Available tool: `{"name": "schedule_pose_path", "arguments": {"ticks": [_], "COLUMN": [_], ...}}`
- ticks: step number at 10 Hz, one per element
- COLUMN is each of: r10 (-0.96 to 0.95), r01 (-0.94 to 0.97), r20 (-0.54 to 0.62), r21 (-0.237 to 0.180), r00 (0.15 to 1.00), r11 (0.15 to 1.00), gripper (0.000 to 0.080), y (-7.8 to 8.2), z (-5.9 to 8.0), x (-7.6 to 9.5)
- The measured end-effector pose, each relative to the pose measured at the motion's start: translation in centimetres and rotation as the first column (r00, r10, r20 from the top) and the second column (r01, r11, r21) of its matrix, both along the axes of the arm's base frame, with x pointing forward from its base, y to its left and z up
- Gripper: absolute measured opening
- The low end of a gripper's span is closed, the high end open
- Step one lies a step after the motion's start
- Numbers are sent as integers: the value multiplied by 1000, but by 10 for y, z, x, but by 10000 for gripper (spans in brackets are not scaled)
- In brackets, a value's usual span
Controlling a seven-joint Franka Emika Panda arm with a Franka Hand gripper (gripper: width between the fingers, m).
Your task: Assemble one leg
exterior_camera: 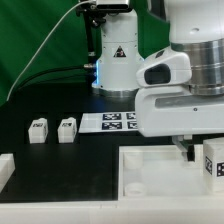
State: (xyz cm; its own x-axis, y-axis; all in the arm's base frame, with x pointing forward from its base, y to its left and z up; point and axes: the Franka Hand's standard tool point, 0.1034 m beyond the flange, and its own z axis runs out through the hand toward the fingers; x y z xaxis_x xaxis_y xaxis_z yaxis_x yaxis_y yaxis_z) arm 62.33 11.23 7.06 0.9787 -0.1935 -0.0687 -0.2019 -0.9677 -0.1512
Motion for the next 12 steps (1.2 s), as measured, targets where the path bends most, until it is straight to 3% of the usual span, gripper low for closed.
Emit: {"name": "schedule_pose_path", "arguments": {"ticks": [1, 2, 3, 4, 5, 6, 8, 10, 11, 12], "r10": [166, 166, 124, 102, -12, -116, -313, -574, -722, -820], "r01": [-165, -166, -124, -102, 12, 116, 314, 574, 724, 827], "r20": [21, 22, 15, 12, -7, -24, -53, -89, -110, -137], "r21": [-10, -7, -7, -5, 0, -4, -7, -29, -33, -10], "r00": [986, 986, 992, 995, 1000, 993, 948, 814, 683, 555], "r11": [986, 986, 992, 995, 1000, 993, 950, 819, 690, 562], "gripper": [649, 649, 506, 506, 367, 294, 294, 294, 294, 294], "y": [-3, -2, -1, -1, 1, 1, 2, 2, 0, -3], "z": [0, 0, 0, 0, 0, 0, -1, -1, -2, -3], "x": [2, 2, 2, 2, 2, 2, 3, 5, 5, 5]}}
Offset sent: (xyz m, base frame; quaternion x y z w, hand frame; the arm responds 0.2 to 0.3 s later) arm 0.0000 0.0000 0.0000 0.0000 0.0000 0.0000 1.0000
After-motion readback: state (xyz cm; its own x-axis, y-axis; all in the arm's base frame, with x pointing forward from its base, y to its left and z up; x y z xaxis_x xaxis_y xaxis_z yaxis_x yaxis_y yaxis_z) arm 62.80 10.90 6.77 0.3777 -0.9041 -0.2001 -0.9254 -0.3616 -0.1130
